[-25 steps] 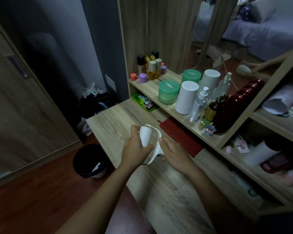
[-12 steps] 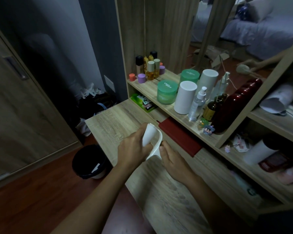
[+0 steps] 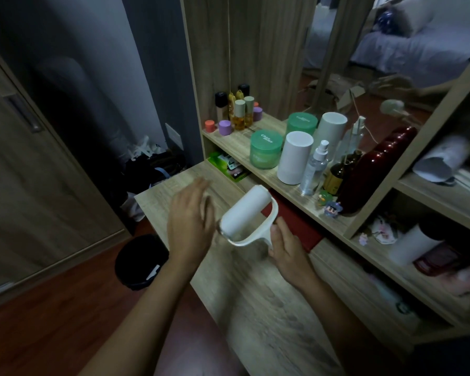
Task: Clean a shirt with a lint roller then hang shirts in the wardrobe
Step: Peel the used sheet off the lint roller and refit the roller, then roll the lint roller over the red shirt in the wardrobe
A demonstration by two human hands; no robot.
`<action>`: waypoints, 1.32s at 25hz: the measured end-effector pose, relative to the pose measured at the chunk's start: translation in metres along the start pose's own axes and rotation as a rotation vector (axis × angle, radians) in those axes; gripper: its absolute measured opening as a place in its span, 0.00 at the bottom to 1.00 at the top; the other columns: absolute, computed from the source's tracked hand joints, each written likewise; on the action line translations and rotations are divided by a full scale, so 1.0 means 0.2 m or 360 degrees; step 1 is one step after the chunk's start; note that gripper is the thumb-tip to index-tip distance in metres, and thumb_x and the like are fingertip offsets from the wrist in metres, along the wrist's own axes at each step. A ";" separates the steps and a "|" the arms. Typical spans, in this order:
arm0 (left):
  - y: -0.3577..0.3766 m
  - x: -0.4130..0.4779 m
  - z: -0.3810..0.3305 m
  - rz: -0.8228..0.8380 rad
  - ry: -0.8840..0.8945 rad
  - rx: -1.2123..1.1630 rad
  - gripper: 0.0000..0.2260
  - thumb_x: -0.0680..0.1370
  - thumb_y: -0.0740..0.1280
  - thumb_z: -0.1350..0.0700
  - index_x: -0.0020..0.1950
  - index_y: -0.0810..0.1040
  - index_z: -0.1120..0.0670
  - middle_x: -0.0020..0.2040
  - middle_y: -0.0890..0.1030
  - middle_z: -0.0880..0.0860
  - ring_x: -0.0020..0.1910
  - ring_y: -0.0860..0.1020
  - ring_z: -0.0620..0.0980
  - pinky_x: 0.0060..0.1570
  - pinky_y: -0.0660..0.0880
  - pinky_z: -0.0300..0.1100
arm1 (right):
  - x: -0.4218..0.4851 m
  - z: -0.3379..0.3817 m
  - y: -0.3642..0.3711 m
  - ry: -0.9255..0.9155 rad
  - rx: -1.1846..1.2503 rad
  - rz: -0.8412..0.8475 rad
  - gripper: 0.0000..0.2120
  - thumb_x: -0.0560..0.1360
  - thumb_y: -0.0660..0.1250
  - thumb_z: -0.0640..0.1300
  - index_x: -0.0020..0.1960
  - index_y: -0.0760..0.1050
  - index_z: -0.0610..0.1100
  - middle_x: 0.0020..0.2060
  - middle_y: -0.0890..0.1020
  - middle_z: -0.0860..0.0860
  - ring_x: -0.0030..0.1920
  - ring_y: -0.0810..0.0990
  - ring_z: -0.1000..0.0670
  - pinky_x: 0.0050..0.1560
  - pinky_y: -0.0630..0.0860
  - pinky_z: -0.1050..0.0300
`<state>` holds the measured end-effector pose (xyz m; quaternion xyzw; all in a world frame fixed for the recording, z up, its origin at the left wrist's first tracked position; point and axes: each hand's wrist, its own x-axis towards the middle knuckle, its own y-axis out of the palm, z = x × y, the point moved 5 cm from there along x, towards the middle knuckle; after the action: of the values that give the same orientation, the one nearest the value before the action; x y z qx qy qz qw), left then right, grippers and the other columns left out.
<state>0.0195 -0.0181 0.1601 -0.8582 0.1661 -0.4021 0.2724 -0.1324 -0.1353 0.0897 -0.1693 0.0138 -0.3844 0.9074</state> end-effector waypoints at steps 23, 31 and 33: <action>-0.08 0.03 0.33 0.0296 -0.0299 0.0035 0.23 0.81 0.48 0.48 0.63 0.76 0.60 0.68 0.73 0.59 0.69 0.69 0.53 0.68 0.60 0.41 | 0.09 0.08 0.17 0.0016 0.0080 0.0027 0.11 0.79 0.51 0.53 0.56 0.70 0.61 0.48 0.81 0.51 0.51 0.80 0.50 0.54 0.77 0.41; -0.35 0.07 0.58 0.0386 -0.0078 -0.0279 0.18 0.79 0.57 0.48 0.63 0.77 0.53 0.57 0.79 0.45 0.55 0.75 0.35 0.50 0.66 0.22 | 0.27 0.25 0.68 -0.0031 0.0012 0.0154 0.15 0.73 0.50 0.63 0.50 0.67 0.56 0.34 0.77 0.45 0.35 0.78 0.46 0.41 0.76 0.39; -0.47 0.12 0.76 0.0362 -0.0097 -0.0270 0.18 0.79 0.57 0.47 0.64 0.76 0.53 0.58 0.79 0.44 0.56 0.74 0.36 0.52 0.68 0.25 | 0.31 0.35 0.89 -0.0124 -0.0051 0.0266 0.15 0.73 0.55 0.62 0.54 0.65 0.55 0.34 0.78 0.54 0.34 0.77 0.56 0.40 0.75 0.49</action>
<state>0.1588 0.0957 0.1519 -0.8656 0.2873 -0.3268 0.2476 0.0462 -0.0431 0.1050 -0.1970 -0.0013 -0.3002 0.9333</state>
